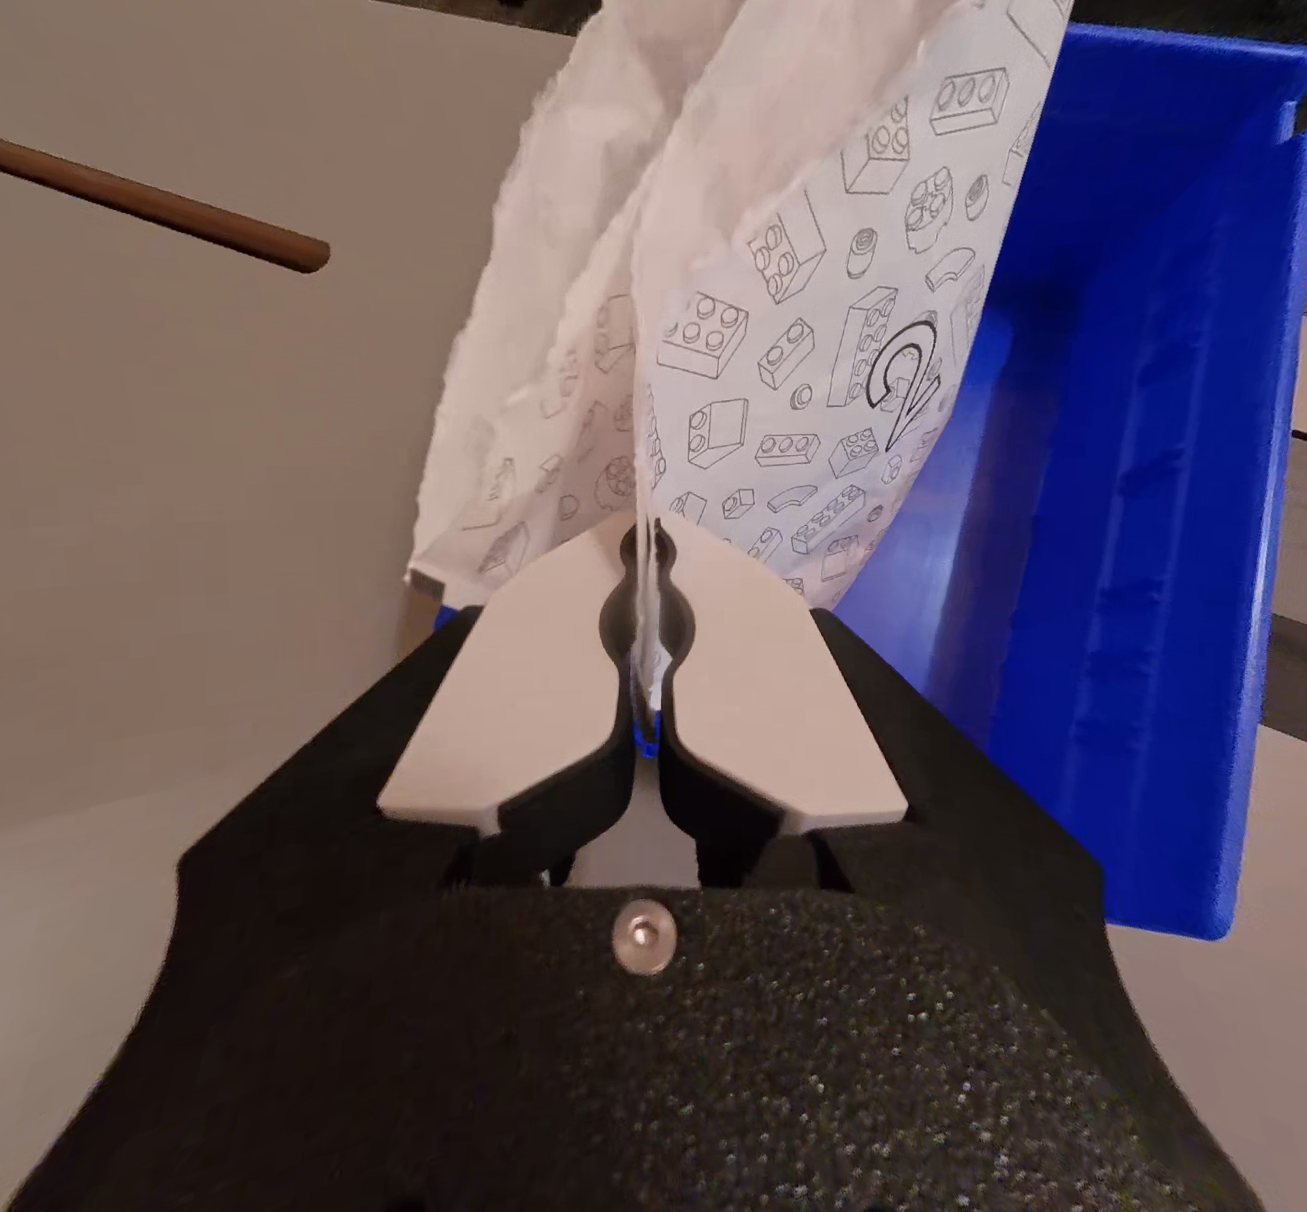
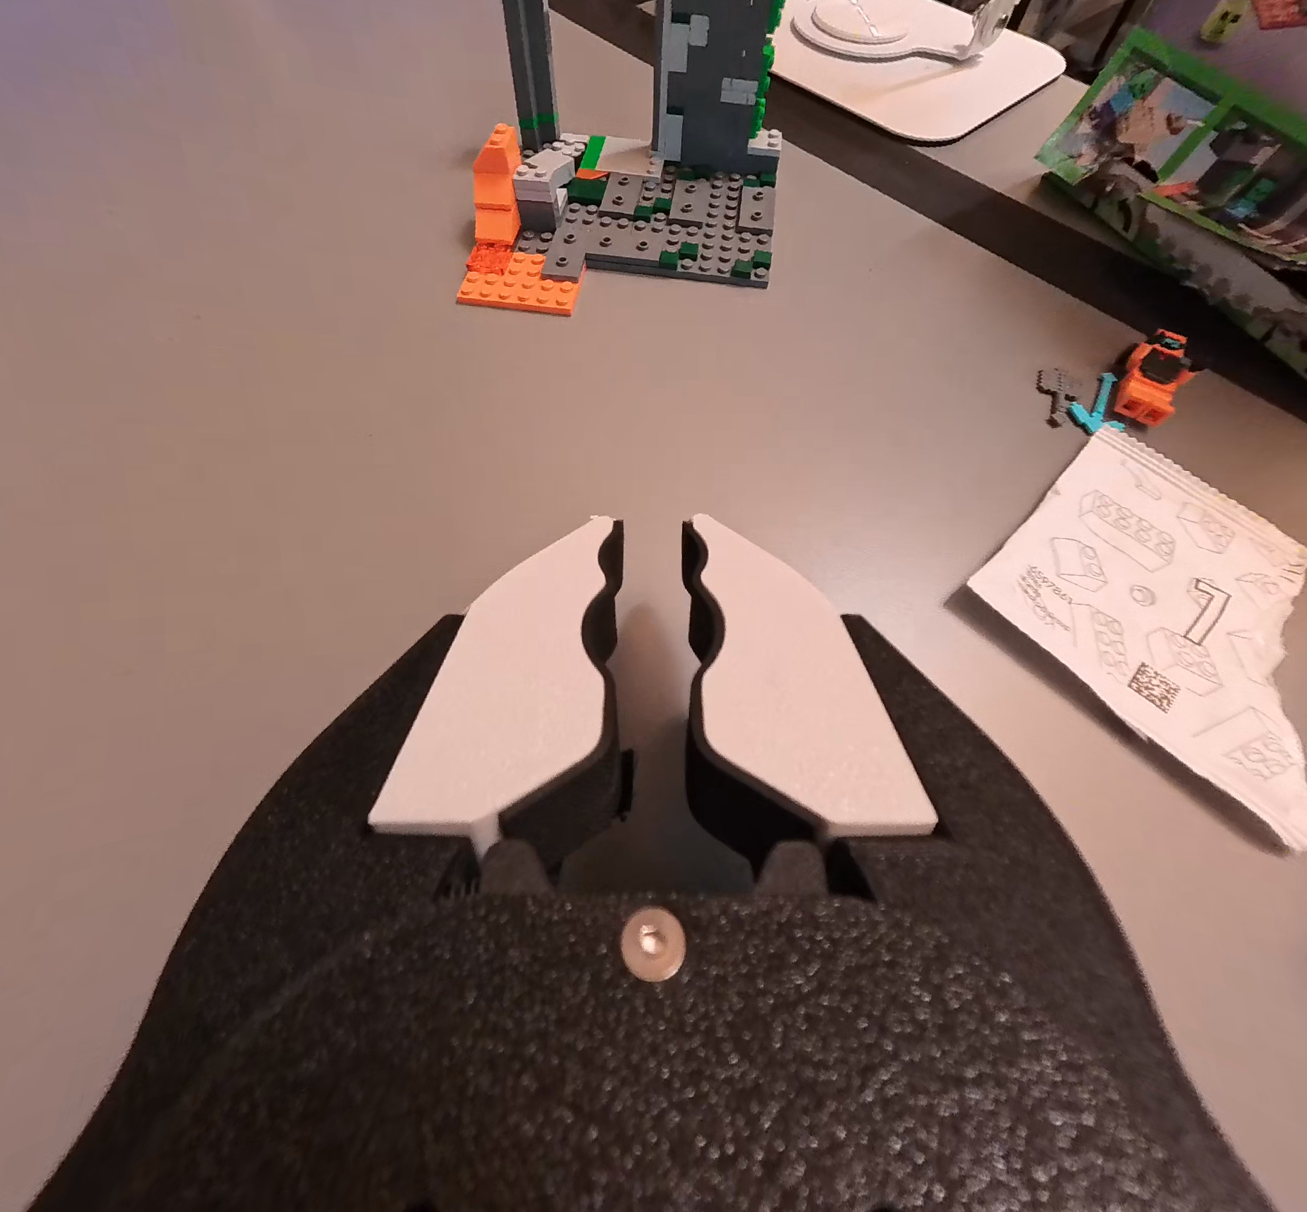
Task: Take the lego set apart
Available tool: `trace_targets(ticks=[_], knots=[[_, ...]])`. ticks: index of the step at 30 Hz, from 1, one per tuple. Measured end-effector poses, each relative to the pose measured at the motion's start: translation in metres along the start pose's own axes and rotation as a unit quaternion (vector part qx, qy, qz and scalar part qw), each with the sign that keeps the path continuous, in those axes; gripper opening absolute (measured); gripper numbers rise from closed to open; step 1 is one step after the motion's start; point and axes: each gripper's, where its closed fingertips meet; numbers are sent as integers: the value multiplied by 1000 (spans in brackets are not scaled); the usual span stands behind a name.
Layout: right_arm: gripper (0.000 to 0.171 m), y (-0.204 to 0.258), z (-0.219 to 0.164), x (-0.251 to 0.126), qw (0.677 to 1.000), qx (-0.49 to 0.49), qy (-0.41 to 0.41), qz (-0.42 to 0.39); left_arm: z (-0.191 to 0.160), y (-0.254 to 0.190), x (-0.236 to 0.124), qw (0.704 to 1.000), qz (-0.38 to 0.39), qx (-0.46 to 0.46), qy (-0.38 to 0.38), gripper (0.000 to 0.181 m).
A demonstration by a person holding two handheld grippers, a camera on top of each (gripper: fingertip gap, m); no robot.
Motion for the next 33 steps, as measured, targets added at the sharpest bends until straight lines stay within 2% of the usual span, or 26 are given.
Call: trace_targets(ticks=[12,17,21,25,28,33], knots=[[15,2,-1,0,1000,0,3,8,12,-15,-13,999,-18,30,-27,19],[15,3,-1,0,1000,-5,3,10,27,-11,-37,998,-11,34,-61,25],[15,5,-1,-1,1000,-9,1,12,49,-16,-75,992,-10,48,-120,26],[15,5,3,-5,1000,-12,-7,11,65,-43,-128,977,-29,59,-204,24],[15,6,10,-11,1000,-17,-23,8,60,-75,-167,961,-54,62,-264,15],[14,0,27,-25,997,-9,-69,-11,29,-146,-239,928,-128,67,-343,0]])
Point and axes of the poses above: each gripper's, where its closed fingertips meet, x out along the fingers, z out of its top, y = z × x across the jaws, and after that the axes turned 12 degrees about x, right-handed
